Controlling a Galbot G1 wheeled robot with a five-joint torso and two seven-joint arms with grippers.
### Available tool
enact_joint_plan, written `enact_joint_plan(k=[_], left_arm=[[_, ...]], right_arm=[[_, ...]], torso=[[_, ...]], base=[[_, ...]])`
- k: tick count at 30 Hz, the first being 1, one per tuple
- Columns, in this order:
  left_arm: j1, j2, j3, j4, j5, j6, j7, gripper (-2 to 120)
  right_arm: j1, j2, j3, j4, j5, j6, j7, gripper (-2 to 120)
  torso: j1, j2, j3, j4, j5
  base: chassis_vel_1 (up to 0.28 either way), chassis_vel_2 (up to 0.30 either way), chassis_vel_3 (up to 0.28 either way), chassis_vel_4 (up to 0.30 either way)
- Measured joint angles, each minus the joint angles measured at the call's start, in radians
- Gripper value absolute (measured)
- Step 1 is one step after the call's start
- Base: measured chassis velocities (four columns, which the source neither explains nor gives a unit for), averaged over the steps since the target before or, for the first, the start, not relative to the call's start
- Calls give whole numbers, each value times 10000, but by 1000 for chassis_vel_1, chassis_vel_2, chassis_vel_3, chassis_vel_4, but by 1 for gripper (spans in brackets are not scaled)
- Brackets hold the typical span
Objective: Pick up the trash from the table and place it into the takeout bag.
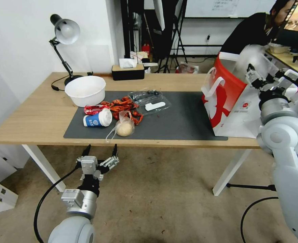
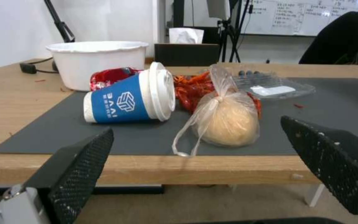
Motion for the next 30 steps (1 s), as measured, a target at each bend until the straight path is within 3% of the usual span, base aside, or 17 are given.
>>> enact_joint_plan(k=[7,10,12,14,20,22,30], left_arm=[[2,20,-19,-3,-3,0,0,100],[4,24,-23,-6,-6,0,0,100],[4,25,-23,-6,-8,0,0,100],[3,27,-24,-6,-10,-9,0,100],[0,27,-15,-6,-12,-34,0,100],[2,31,-13,-6,-12,-52,0,100],[-1,53,-27,20,-21,-136,-3,100]], right_arm=[[-233,-13,31,428,737,925,-891,100],[-1055,-16,-21,1047,642,1680,-2450,100],[-1203,-7,-52,1138,554,1785,-2669,100],[-1888,77,-238,1555,32,2116,-3471,100],[-2805,326,-529,1806,-1557,2579,-4461,100],[-3369,424,-610,1763,-2826,2985,-4950,100],[-4918,681,-786,1760,-4903,3496,-4905,100]], torso=[[0,0,0,2,-1],[0,1,-1,-2,0],[0,0,-1,0,0],[-1,2,-1,1,-1],[0,2,-1,0,0],[0,2,-1,2,-1],[-1,2,-2,1,-2]], base=[[0,0,0,0],[0,0,0,0],[0,0,0,0],[0,0,0,0],[0,0,0,0],[0,0,0,0],[0,0,0,0]])
